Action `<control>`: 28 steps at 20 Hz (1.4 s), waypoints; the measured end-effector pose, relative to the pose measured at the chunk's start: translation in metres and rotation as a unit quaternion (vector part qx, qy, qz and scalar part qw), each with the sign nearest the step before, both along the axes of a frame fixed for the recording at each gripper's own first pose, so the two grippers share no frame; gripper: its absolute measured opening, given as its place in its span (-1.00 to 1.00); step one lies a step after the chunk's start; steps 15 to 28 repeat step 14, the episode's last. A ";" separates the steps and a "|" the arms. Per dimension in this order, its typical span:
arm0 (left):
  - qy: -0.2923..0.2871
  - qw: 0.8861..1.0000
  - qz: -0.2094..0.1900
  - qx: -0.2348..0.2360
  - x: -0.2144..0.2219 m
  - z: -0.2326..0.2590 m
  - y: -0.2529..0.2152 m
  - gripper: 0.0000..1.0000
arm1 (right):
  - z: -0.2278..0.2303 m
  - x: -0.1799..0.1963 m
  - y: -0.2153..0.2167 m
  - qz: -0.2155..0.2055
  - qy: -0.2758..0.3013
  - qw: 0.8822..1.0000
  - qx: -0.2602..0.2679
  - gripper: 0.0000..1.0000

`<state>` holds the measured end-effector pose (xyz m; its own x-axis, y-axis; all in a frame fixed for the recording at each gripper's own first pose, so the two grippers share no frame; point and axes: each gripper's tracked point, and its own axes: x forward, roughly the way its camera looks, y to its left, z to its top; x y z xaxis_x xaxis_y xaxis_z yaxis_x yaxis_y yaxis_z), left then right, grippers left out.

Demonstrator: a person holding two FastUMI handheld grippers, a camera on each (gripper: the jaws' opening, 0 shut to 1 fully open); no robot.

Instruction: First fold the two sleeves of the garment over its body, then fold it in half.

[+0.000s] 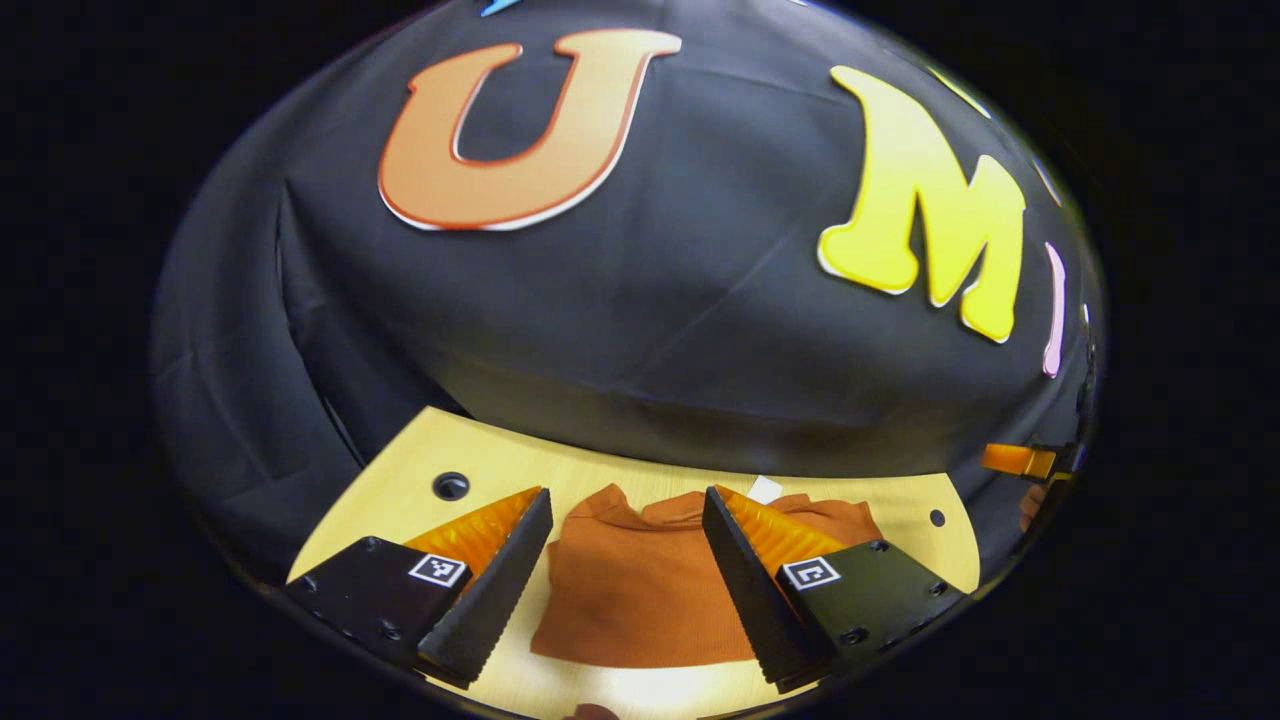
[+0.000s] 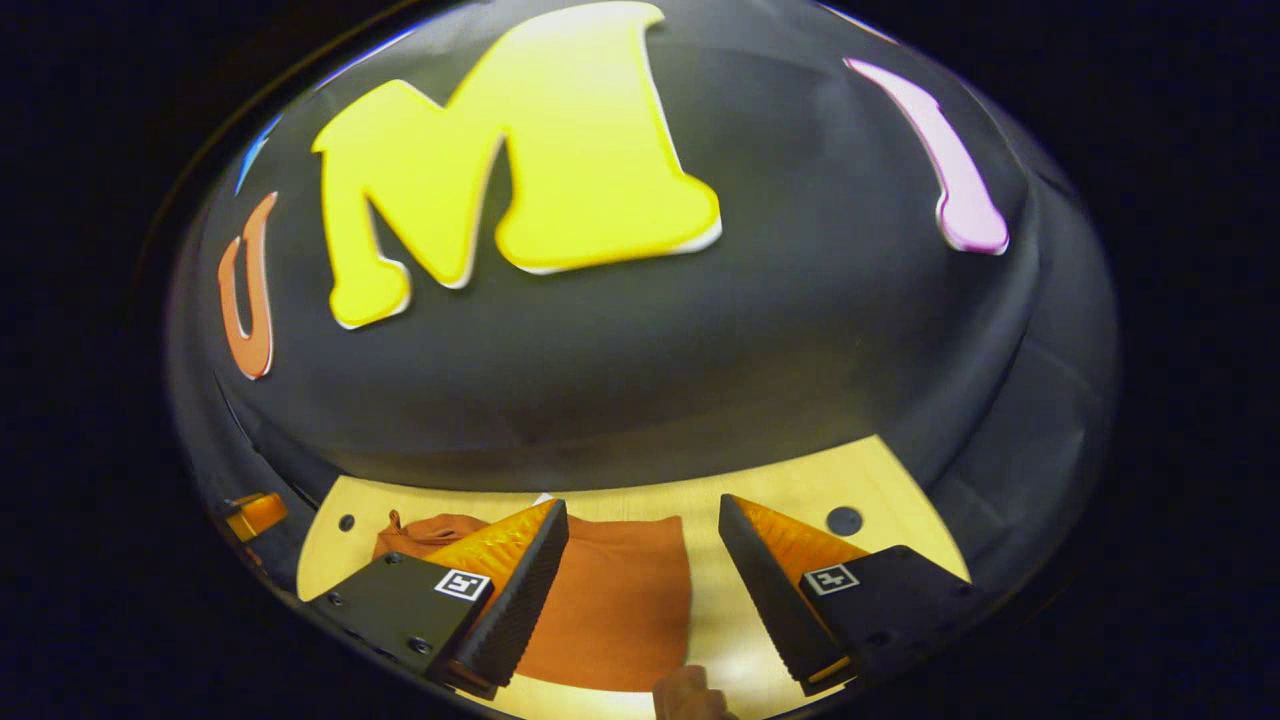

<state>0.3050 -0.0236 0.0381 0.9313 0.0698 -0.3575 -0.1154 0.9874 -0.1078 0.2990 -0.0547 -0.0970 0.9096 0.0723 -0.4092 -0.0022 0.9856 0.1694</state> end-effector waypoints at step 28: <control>-0.106 0.994 -0.033 0.009 -0.218 0.041 -0.083 0.94 | 0.042 -0.240 0.040 -0.014 -0.127 0.990 -0.057 0.90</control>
